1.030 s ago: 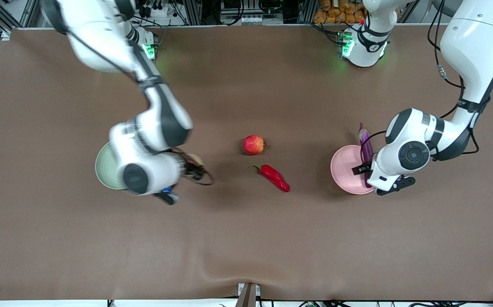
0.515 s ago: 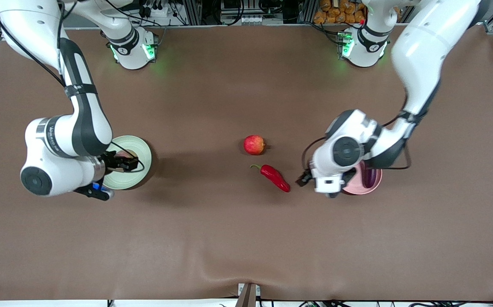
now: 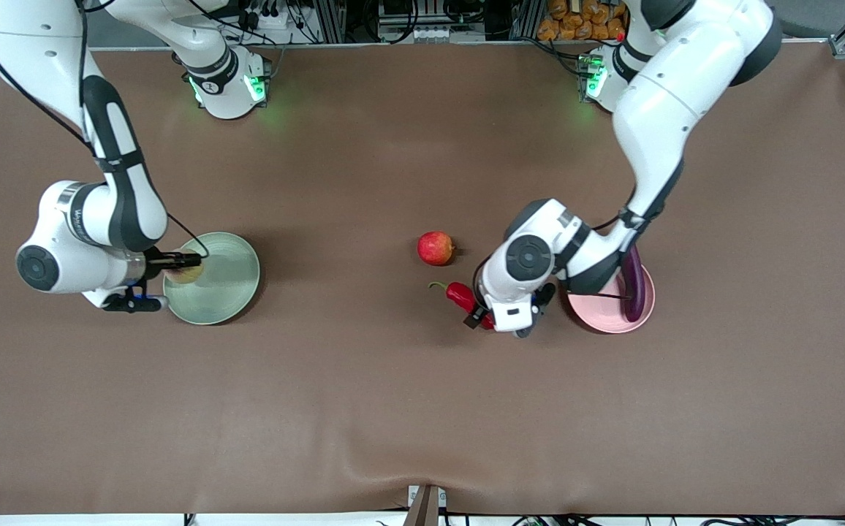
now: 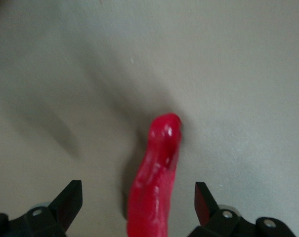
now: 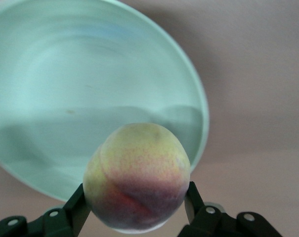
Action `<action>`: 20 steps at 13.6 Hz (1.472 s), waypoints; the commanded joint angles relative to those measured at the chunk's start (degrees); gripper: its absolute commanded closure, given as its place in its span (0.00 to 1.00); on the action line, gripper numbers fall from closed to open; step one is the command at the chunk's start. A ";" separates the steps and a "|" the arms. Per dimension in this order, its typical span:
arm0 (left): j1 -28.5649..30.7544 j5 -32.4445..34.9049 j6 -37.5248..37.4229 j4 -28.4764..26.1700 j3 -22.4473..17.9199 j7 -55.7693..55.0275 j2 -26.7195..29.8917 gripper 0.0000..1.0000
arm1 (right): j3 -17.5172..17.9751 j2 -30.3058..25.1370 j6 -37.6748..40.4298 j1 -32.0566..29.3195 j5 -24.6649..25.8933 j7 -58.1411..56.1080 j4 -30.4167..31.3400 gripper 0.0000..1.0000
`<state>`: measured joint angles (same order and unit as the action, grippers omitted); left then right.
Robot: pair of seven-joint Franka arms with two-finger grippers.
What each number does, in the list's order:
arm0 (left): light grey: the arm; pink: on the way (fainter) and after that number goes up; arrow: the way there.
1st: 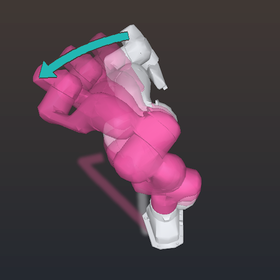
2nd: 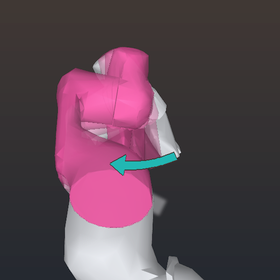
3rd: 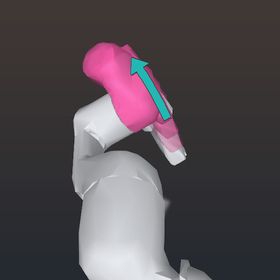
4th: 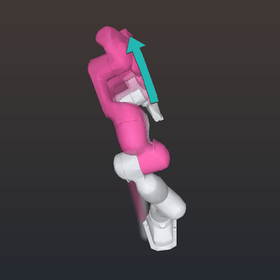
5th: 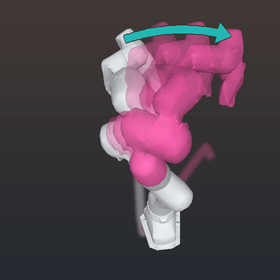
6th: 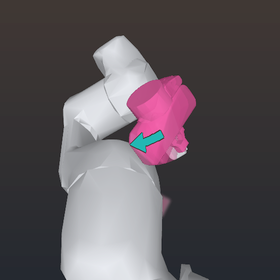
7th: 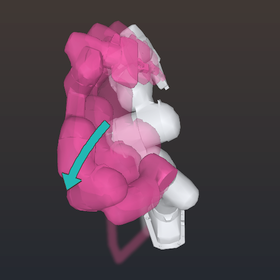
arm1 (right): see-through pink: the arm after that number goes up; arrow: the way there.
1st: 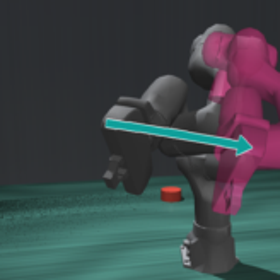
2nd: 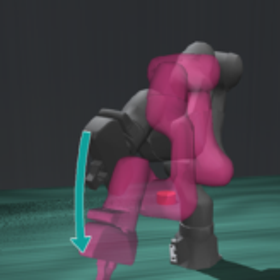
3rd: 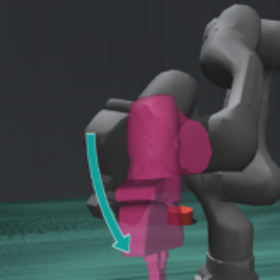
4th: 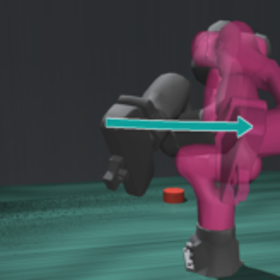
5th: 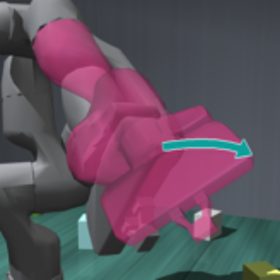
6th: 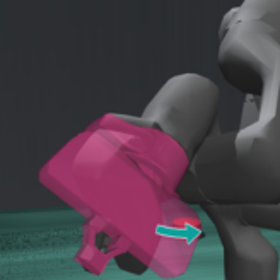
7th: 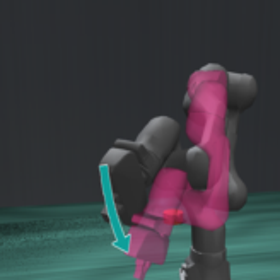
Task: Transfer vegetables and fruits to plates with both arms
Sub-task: 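Lower the peach onto the green plate while the left gripper lifts pepper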
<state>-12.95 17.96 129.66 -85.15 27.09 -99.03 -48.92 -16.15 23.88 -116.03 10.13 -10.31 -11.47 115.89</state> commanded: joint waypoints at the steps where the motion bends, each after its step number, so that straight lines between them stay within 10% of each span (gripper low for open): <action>1: -1.99 -0.29 3.13 1.75 -1.43 -2.48 -1.70 0.00 | 0.60 -2.87 -2.00 -0.03 -2.50 -1.28 3.82 1.00; 3: -1.91 -0.38 3.23 1.40 -1.43 -3.09 -1.88 0.00 | 0.60 -2.70 -2.01 -0.02 -3.13 -1.19 3.91 1.00; 4: -1.99 -0.38 3.23 1.31 -1.43 -3.18 -1.79 0.16 | 0.60 -2.70 -2.01 -0.02 -3.22 -1.19 4.00 1.00; 5: -1.73 -0.21 3.23 1.31 -1.43 -2.49 -1.79 0.65 | 0.60 -2.52 -2.35 0.06 -3.31 -1.19 4.43 1.00; 6: -1.64 -0.03 3.23 1.22 -1.43 -1.96 -1.70 1.00 | 0.60 -2.26 -3.14 0.06 -3.31 -1.28 4.52 0.78; 8: -1.56 0.59 3.23 1.22 -1.43 -1.00 -1.62 1.00 | 0.60 -1.29 -3.32 -0.02 -3.31 -1.19 4.44 0.00; 20: 11.09 -0.12 -12.75 0.52 -0.37 38.78 9.10 1.00 | 1.04 -1.29 19.17 8.74 -11.12 22.84 -16.56 0.00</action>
<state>-3.45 18.08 119.36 -83.40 26.16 -66.36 -42.31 -15.02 22.86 -98.68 15.34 -19.36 3.31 102.08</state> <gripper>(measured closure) 0.683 0.000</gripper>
